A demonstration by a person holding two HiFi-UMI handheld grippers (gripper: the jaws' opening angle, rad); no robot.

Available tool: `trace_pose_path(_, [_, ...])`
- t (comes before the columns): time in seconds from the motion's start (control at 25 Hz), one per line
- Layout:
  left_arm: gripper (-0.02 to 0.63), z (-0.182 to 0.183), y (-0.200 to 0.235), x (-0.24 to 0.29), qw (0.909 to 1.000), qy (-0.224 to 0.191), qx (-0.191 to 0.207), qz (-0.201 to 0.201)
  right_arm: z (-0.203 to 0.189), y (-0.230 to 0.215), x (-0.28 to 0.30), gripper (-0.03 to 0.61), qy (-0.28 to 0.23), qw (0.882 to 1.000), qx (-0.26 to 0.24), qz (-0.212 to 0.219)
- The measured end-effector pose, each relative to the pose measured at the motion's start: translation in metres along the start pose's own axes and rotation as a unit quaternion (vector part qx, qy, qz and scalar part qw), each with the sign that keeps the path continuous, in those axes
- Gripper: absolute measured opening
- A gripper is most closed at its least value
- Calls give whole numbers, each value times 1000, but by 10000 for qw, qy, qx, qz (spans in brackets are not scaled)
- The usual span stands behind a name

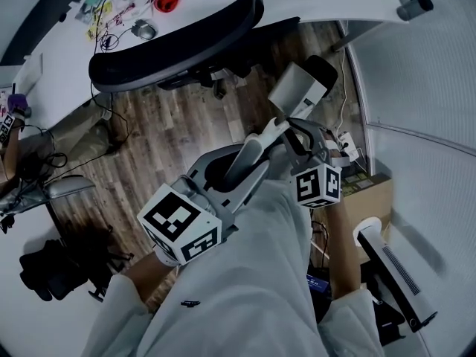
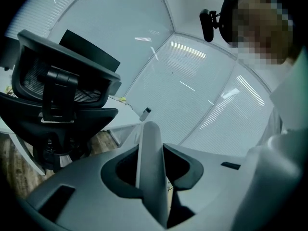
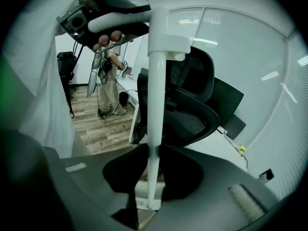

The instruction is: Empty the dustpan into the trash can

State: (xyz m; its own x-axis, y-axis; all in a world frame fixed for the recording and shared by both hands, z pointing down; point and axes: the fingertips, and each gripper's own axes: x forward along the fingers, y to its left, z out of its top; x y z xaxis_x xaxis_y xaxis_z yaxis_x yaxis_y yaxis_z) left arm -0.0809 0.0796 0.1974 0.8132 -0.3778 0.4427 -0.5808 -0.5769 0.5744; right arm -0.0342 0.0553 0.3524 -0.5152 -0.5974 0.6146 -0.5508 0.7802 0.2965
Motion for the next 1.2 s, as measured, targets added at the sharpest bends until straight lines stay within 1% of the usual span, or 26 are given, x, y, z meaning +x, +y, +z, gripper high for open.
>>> trace_pose_path(0.12, [107, -1, 1, -3, 9998, 120, 118, 49, 4, 7, 5, 89, -59, 9998, 183, -20])
trace_pose_path(0.24, [107, -6, 3, -2, 9991, 275, 322, 93, 2, 15, 12, 91, -55, 9995, 295, -92])
trace_pose_path(0.4, [107, -16, 8, 5, 9973, 490, 509, 209, -2, 24, 20, 97, -12, 9995, 240, -194])
trace_pose_path(0.56, [107, -28, 17, 16, 9942, 760, 707, 288, -1, 29, 17, 95, -152, 9995, 276, -91])
trace_pose_path(0.68, [107, -38, 25, 27, 9914, 958, 835, 317, -3, 27, 5, 94, -197, 9992, 336, -115])
trace_pose_path(0.8, [107, -48, 35, 39, 9889, 1137, 890, 342, -2, 18, -13, 89, -429, 9961, 713, -278])
trace_pose_path(0.84, [107, -52, 39, 43, 9882, 1189, 895, 350, 0, 14, -21, 60, -522, 9945, 823, -380])
trace_pose_path(0.88, [107, -56, 42, 47, 9876, 1237, 899, 354, 0, 11, -29, 12, -559, 9933, 886, -491])
trace_pose_path(0.96, [107, -64, 49, 54, 9865, 1317, 903, 355, -4, 7, -39, 11, -512, 9918, 954, -678])
trace_pose_path(1.04, [107, -71, 57, 62, 9857, 1377, 894, 376, -8, 4, -47, 11, -580, 9883, 1167, -794])
trace_pose_path(1.2, [107, -88, 64, 80, 9844, 1471, 897, 360, -1, -14, -72, 11, -1093, 9722, 1797, -1032])
